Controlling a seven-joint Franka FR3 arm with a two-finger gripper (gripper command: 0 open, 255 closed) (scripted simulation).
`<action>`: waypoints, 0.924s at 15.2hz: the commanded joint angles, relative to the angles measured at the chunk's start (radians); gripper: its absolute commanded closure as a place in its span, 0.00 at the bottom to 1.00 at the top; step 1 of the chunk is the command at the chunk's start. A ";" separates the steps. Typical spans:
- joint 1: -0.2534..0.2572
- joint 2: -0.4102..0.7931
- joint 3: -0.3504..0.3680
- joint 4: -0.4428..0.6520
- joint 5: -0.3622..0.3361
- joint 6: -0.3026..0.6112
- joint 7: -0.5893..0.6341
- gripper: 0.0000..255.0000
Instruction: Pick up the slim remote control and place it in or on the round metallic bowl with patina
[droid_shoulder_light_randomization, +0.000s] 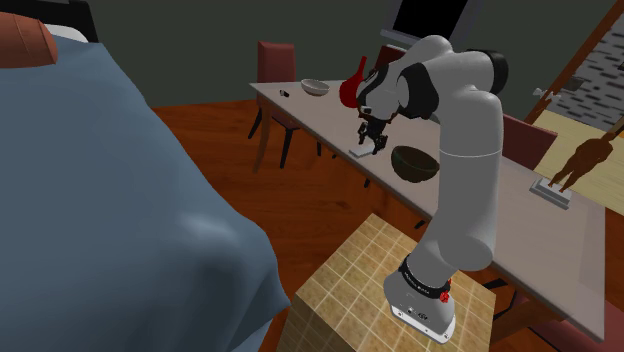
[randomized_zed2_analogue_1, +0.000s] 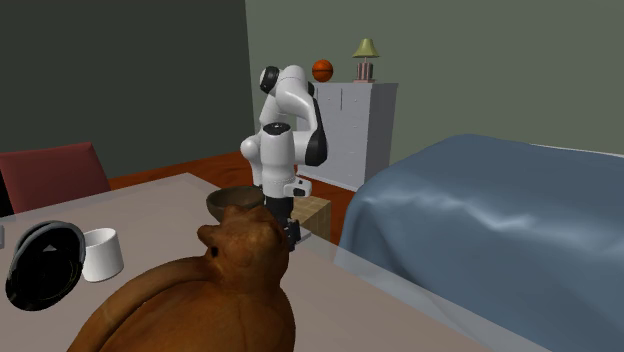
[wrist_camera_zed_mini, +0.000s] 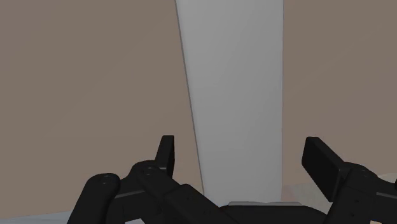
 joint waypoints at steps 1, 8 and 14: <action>0.000 0.000 0.000 0.000 0.000 0.000 0.000 1.00; 0.000 0.000 0.000 0.000 0.000 0.000 0.000 1.00; 0.024 -0.032 -0.030 0.017 -0.035 -0.037 0.022 1.00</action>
